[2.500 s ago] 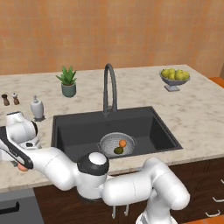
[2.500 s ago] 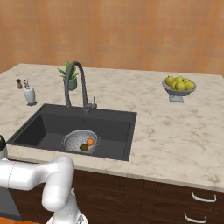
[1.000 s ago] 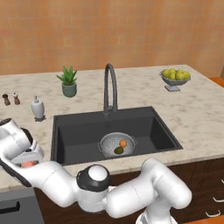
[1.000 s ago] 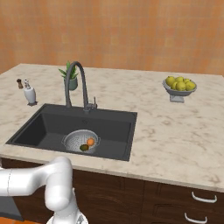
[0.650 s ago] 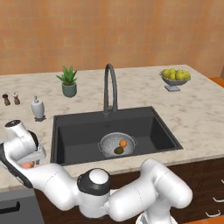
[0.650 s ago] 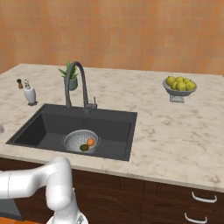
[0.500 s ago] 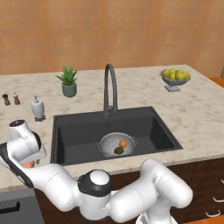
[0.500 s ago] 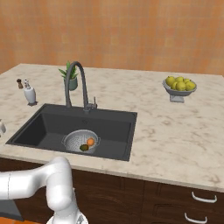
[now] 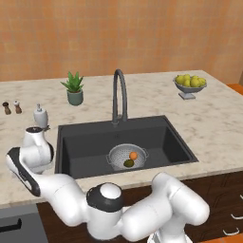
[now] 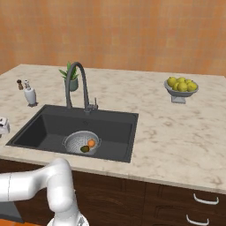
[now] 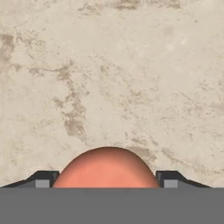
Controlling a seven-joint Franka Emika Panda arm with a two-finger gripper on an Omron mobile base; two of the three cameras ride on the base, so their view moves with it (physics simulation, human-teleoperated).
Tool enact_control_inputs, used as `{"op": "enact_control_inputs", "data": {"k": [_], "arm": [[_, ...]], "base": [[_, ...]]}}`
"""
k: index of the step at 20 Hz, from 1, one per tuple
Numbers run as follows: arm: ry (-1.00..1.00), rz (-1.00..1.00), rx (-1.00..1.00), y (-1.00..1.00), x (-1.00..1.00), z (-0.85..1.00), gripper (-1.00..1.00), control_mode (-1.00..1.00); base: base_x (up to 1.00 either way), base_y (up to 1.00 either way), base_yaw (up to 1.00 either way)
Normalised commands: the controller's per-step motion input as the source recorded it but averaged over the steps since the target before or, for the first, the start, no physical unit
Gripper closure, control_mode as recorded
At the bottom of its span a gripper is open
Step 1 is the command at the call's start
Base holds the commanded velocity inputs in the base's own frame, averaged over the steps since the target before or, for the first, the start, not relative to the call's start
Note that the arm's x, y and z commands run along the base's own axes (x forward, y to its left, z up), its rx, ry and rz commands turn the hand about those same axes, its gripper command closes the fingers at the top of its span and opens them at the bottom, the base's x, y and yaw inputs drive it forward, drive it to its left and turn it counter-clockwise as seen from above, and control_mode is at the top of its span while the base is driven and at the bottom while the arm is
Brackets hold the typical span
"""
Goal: Put the colander in the sink, put the mango, peach, tangerine in the colander, and turn on the sink faucet and pour water over the colander.
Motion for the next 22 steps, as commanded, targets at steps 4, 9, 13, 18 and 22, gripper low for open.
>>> {"op": "enact_control_inputs", "data": {"k": [4,9,13,18,22], "arm": [[0.07,0.00,0.12,-0.15,-0.36,-0.03,1.00,-1.00],[-0.06,0.00,-0.06,-0.50,-0.09,0.43,1.00,-1.00],[-0.20,0.00,-0.16,-0.71,0.00,0.25,1.00,-1.00],[-0.05,0.00,-0.11,-0.85,0.15,0.19,1.00,-1.00],[0.00,-0.01,-0.09,-0.83,0.17,0.19,1.00,-1.00]], "base": [[0.00,0.00,0.00],[0.00,0.00,0.00],[0.00,0.00,0.00],[0.00,0.00,0.00],[0.00,0.00,0.00]]}}
